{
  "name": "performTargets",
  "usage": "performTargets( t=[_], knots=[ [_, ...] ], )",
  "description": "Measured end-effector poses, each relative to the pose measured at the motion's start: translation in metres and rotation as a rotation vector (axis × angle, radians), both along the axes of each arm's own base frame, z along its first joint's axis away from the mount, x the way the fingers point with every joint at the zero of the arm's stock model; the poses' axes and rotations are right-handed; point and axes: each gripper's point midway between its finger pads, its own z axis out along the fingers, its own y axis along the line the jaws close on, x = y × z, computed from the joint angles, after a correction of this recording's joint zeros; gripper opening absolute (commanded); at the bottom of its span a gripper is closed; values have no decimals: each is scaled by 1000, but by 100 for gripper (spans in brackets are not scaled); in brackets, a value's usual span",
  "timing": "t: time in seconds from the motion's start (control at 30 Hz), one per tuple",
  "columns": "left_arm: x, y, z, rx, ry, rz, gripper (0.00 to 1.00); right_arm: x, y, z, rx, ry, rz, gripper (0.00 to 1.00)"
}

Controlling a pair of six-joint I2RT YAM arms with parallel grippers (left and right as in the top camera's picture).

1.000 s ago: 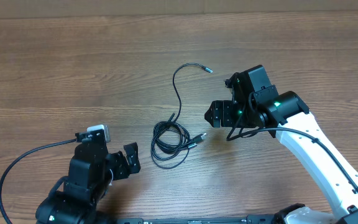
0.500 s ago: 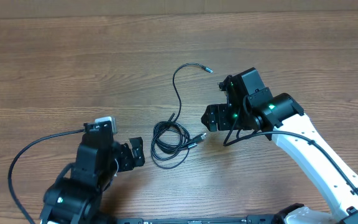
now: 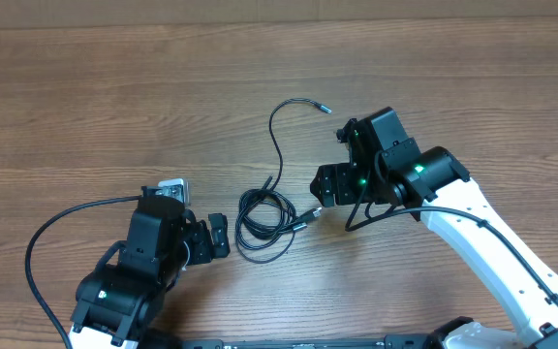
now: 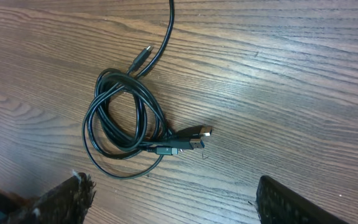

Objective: Untangle cables

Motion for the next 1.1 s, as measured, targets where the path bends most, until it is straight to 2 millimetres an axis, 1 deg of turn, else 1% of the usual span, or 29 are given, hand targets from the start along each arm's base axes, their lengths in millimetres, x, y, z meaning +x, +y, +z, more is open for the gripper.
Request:
performTargets(
  t=[0.3,0.47,0.57,0.7,0.8,0.9,1.0,1.1],
  knots=[
    [1,-2,-3,-2,17,-7,100,0,0,0,0,0,0,83],
    [10,-14,-10,-22,40,-55,100,-2,-1,-1,-6,11,0,84],
    [20,-24,-23,-25,76,-100,100,-8,-4,-4,-20,37,-1,83],
    [26,-30,-39,-13,127,-133,100,-9,-5,-4,-23,40,-1,83],
    [27,-32,-58,16,193,-159,100,-9,-5,-5,-23,40,-1,83],
    [34,-35,-80,53,240,-207,100,-9,-5,-5,-23,41,-1,83],
    [39,-37,-98,83,269,-258,98,-9,-5,-4,-23,40,-1,83],
    [44,-46,-113,85,286,-331,95,-9,-5,-4,-23,39,0,83]
  ],
)
